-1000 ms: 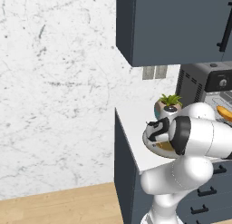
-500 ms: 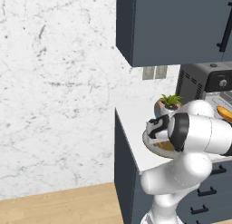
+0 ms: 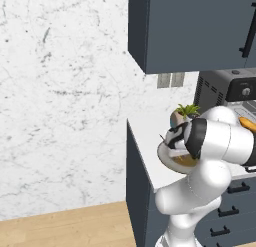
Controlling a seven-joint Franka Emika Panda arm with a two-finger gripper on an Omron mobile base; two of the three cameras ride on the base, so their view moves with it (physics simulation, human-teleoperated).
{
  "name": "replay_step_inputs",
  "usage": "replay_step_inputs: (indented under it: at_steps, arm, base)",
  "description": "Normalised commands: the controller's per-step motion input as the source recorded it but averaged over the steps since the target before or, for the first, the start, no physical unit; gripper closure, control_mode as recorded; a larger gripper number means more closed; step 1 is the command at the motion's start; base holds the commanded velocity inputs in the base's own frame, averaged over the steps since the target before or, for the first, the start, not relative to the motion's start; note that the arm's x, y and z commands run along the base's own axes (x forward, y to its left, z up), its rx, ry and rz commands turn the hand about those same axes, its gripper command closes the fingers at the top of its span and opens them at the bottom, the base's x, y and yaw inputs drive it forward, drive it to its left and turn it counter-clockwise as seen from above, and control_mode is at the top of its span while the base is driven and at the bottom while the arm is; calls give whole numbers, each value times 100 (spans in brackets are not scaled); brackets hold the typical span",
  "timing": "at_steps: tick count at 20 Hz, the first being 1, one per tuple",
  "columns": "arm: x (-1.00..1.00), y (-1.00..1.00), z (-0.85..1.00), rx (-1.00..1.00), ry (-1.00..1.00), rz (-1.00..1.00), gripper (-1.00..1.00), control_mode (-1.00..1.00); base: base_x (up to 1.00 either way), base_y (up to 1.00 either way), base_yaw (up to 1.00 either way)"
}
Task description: Pick up the kebab skewer and baguette bread, and place them inside the toaster oven. Close the toaster oven door and start by setting the timer.
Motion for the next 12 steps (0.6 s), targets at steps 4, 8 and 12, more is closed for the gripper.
replay_step_inputs:
  at_steps: [4,8,12]
  arm:
    - [0,-47,-2,0,0,0,100,-100]
    - [0,-43,0,0,0,0,100,-100]
    - [-1,-43,0,0,0,0,100,-100]
  base:
    - [0,0,0]
    - [0,0,0]
    - [0,0,0]
